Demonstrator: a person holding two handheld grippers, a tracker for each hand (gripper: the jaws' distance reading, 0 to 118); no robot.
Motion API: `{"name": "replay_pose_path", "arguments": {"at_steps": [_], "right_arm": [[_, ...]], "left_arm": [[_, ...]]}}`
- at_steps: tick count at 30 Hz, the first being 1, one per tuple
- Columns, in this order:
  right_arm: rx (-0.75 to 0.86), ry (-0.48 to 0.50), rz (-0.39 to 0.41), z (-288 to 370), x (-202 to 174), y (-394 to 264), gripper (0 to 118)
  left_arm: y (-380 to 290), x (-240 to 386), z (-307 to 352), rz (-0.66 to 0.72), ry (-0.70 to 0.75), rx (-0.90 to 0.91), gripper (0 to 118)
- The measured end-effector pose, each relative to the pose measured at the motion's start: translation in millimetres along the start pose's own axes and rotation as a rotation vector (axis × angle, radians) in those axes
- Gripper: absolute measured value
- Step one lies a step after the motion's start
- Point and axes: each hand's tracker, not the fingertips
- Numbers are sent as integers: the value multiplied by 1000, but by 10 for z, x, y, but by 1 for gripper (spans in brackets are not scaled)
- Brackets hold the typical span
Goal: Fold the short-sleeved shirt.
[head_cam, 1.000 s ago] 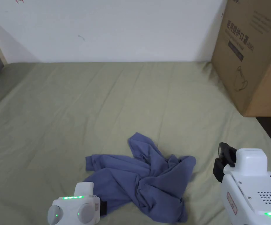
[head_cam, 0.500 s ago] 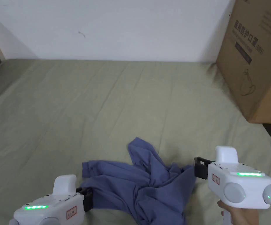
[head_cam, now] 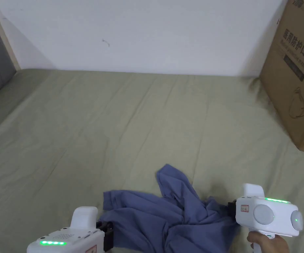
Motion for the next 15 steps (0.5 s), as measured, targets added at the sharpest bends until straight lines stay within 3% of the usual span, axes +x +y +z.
{"name": "replay_pose_path", "arguments": {"at_steps": [7,15], "right_arm": [[210,18,82,854,-60,92,4],[482,-5,212,2012,-253,720,4]], "left_arm": [[146,-81,193,112,-61,60,2],[1184,-309,726,120,-32,262,2]]}}
